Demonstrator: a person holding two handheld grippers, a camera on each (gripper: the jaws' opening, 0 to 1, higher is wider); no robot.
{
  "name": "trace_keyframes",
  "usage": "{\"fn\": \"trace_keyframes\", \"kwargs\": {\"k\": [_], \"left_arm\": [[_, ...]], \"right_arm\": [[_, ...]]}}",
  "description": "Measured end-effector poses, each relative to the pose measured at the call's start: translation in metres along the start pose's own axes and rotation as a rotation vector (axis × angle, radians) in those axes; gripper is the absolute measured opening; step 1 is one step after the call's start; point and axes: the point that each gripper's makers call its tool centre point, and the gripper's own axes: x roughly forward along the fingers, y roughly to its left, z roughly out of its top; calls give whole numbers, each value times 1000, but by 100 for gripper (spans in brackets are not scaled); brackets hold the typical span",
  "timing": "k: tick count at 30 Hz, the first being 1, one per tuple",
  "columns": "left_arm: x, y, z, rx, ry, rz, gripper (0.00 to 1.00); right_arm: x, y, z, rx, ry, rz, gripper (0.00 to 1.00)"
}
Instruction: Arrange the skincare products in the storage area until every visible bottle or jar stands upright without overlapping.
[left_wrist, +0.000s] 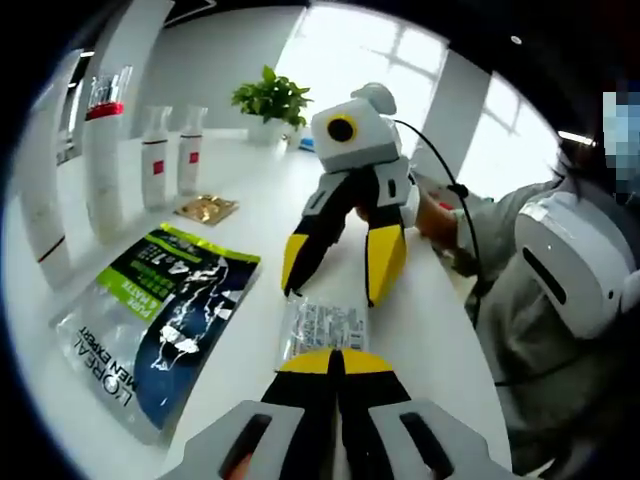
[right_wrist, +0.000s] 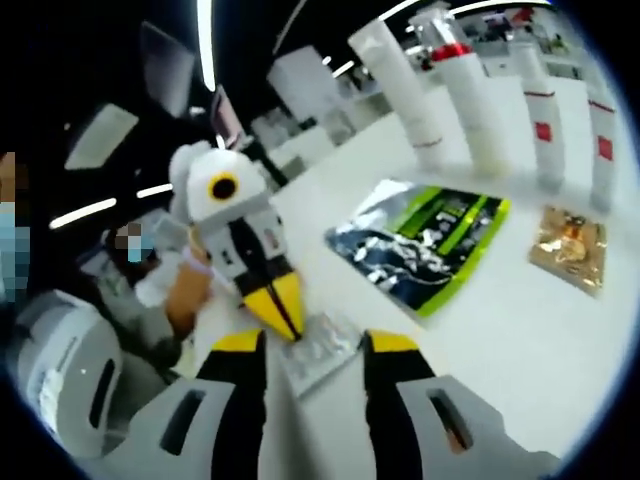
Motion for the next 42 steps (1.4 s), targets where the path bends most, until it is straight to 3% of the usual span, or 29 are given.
{"fn": "trace_keyframes", "kwargs": {"k": [5, 12, 13, 20, 27, 30, 31, 34, 35, 37, 40, 42], "left_arm": [[0, 0, 0, -13, -2, -3, 0], [1, 1, 1, -15, -4, 1, 0], [1, 1, 1, -16, -5, 1, 0], [1, 1, 1, -15, -5, 3, 0], [2, -1, 0, -14, -3, 3, 0], [2, 0, 1, -16, -3, 4, 0], [2, 0, 1, -15, -5, 6, 0], [4, -2, 1, -16, -3, 11, 0], [4, -2, 2, 28, -4, 12, 0], [0, 7, 11, 133, -39, 67, 2], [-9, 13, 31, 100, -170, 121, 6], [-14, 12, 37, 73, -201, 99, 6]], "right_arm": [[-5, 8, 1, 132, -14, 83, 44], [-11, 19, 3, 316, -50, 216, 41], [-10, 17, 0, 318, -39, 210, 44], [-3, 21, -3, 312, -14, 206, 41], [4, 7, -12, 299, 24, 101, 16], [7, -8, -18, 279, 49, 16, 0], [8, -5, -16, 278, 36, 39, 0], [12, -10, -18, 208, 51, -1, 0], [13, -11, -18, 192, 52, -11, 0], [14, -9, -16, 184, 37, -10, 0], [11, -5, -6, 185, -9, 19, 0], [8, -4, 0, 172, -28, 22, 0]]}}
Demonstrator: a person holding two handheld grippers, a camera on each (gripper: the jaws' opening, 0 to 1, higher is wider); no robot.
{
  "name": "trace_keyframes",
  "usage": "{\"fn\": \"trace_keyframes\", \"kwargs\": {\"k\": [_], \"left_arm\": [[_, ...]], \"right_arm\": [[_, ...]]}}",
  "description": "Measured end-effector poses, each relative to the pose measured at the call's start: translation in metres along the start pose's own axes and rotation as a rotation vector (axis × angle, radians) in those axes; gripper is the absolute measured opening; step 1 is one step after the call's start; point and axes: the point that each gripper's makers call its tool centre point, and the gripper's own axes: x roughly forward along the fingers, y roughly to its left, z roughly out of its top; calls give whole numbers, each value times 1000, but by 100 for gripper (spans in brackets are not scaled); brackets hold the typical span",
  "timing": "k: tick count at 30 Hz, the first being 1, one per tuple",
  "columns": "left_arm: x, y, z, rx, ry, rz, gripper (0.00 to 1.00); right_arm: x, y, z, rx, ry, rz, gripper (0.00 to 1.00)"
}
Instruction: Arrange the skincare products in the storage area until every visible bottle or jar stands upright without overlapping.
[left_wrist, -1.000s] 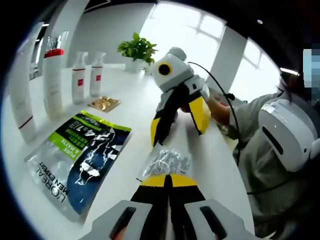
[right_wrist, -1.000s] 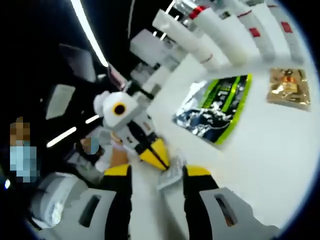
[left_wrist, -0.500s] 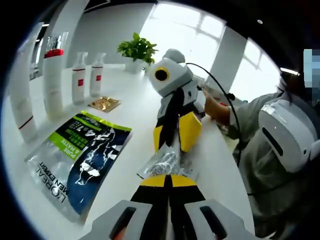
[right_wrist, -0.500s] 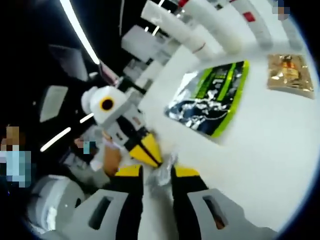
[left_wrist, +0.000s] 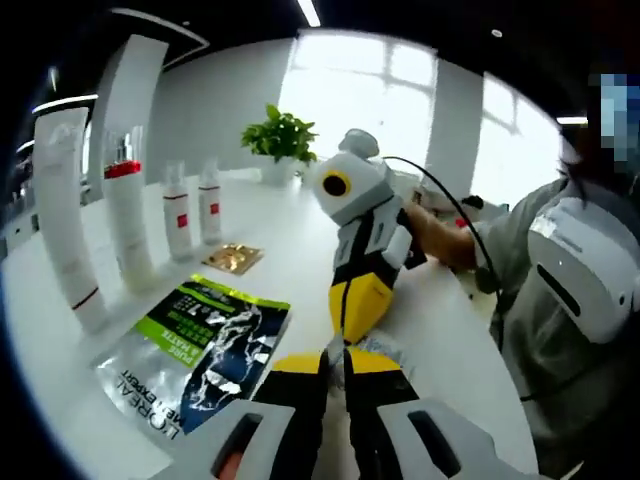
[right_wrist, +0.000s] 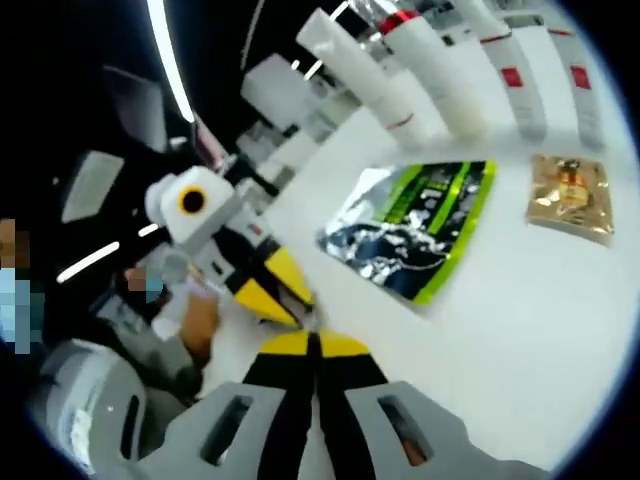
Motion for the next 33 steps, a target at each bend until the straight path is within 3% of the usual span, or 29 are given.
{"fn": "trace_keyframes", "kwargs": {"k": [4, 8, 9, 13, 15, 20, 25, 27, 30, 33], "left_arm": [[-8, 13, 23, -60, -138, 33, 17], [-14, 21, 37, 30, -220, 91, 19], [-14, 20, 39, 21, -228, 85, 19], [-15, 3, 53, -52, -309, -33, 19], [-15, 2, 54, -63, -321, -47, 19], [-8, -14, 55, -105, -325, -134, 19], [-1, -18, 49, -88, -289, -135, 16], [-2, -25, 49, -125, -289, -183, 14], [-7, -23, 60, -265, -334, -212, 7], [-10, -19, 63, -371, -331, -234, 1]], "right_arm": [[-10, 10, 15, -53, -44, -2, 0], [-22, 22, 30, -95, -99, 15, 0], [-24, 23, 31, -100, -96, 11, 0], [-34, 29, 46, -151, -147, 3, 0], [-39, 29, 56, -181, -194, -10, 0], [-46, 43, 69, -245, -268, 53, 0], [-49, 47, 76, -283, -328, 89, 0], [-54, 45, 81, -305, -372, 89, 0], [-61, 47, 88, -379, -441, 86, 0], [-65, 47, 91, -510, -509, 44, 0]]}}
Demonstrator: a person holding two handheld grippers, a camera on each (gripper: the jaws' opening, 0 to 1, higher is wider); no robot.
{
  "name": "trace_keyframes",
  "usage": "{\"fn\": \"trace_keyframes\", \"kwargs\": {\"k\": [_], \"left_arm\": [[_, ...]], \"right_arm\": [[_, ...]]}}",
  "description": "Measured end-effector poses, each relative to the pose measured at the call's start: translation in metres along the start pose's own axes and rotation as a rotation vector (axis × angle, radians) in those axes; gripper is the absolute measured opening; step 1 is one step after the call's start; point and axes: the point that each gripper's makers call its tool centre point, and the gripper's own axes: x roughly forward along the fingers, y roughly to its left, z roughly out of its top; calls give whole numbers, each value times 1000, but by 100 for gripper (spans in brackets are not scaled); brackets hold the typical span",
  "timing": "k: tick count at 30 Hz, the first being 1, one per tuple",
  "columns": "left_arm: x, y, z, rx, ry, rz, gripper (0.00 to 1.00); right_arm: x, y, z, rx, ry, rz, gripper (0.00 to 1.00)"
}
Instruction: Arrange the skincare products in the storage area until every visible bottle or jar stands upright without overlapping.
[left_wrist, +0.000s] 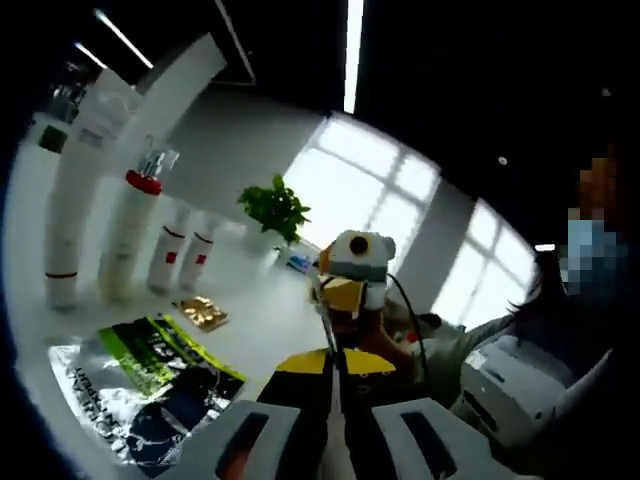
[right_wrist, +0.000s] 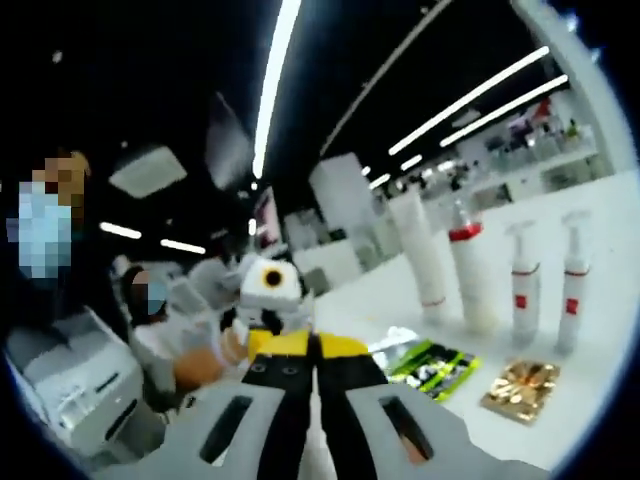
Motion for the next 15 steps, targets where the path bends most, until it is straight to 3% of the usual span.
{"fn": "trace_keyframes", "kwargs": {"k": [3, 5, 6, 8, 11, 13, 15], "left_arm": [[-3, 14, 3, 46, -4, 72, 0], [-5, 20, 8, 103, -29, 133, 0], [-6, 24, 11, 135, -39, 171, 0], [-10, 35, 15, 252, -22, 296, 0], [-20, 57, 22, 522, 33, 565, 0], [-26, 70, 21, 627, 90, 730, 0], [-23, 71, 22, 710, 109, 796, 0]], "right_arm": [[-1, -7, -1, -103, -24, -48, 1], [-1, -10, -6, -91, -6, -53, 7], [-2, -15, -9, -64, 6, -70, 14], [-3, -19, -10, -23, -13, -79, 32], [-3, -21, -11, 72, -52, -77, 47], [0, -19, -14, 96, -49, -63, 47], [4, -18, -19, 116, -37, -60, 47]]}}
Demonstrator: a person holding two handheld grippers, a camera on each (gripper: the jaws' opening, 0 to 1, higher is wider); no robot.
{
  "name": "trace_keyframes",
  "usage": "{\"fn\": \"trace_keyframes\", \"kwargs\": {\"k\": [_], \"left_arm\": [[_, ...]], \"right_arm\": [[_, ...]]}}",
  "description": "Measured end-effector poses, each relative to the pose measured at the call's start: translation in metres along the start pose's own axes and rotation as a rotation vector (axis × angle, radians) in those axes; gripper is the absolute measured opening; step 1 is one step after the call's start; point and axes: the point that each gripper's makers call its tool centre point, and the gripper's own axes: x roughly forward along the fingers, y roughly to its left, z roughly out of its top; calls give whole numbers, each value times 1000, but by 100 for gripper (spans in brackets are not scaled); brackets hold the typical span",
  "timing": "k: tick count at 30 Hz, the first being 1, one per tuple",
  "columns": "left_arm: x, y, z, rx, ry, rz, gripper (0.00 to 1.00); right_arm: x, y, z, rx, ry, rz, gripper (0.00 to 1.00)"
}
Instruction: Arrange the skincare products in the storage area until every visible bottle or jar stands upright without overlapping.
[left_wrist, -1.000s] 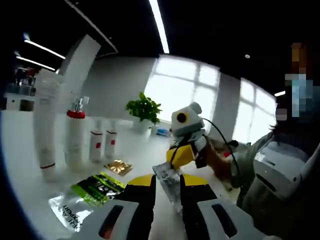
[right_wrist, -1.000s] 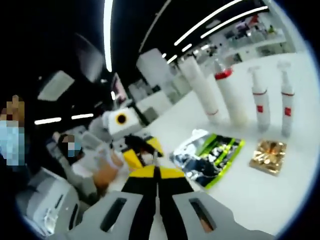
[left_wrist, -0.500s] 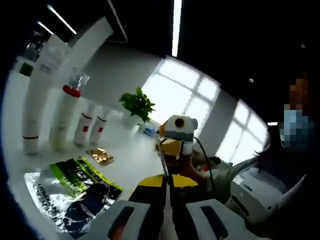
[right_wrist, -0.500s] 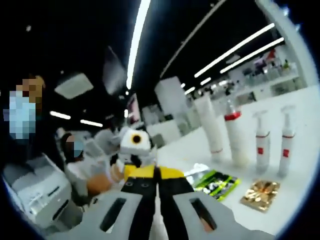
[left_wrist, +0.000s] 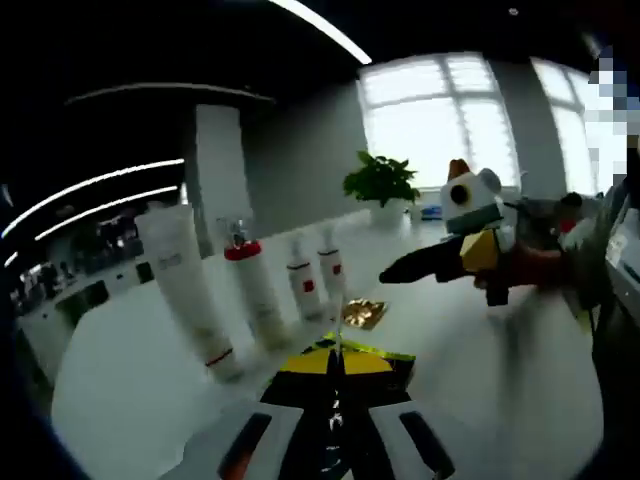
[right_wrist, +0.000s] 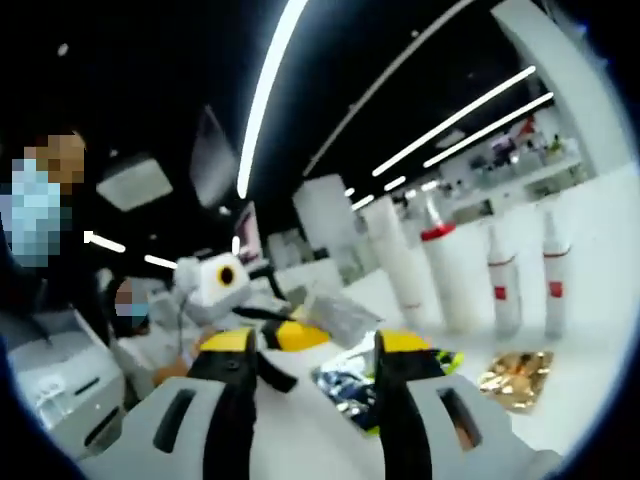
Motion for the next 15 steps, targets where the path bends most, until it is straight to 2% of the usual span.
{"fn": "trace_keyframes", "kwargs": {"k": [3, 4, 6, 7, 8, 10, 12, 15], "left_arm": [[0, 3, 9, 86, -32, 77, 0], [-1, 14, 14, 125, -49, 106, 0], [-13, 40, 24, 210, -96, 208, 0], [-15, 42, 27, 253, -98, 242, 0], [-18, 34, 26, 295, -91, 284, 0], [-20, 35, 27, 413, -61, 359, 0], [-20, 31, 25, 490, -40, 411, 0], [-14, 19, 19, 547, -20, 419, 0]], "right_arm": [[6, 3, -6, 91, -5, 9, 47], [7, 2, -7, 130, -13, 8, 47], [9, 0, -6, 215, -40, 12, 48], [10, -1, -6, 253, -51, 18, 48], [10, -3, -6, 305, -62, 18, 47], [11, -2, -7, 349, -71, 34, 44], [12, -1, -8, 383, -78, 46, 41], [13, 1, -6, 443, -97, 61, 41]]}}
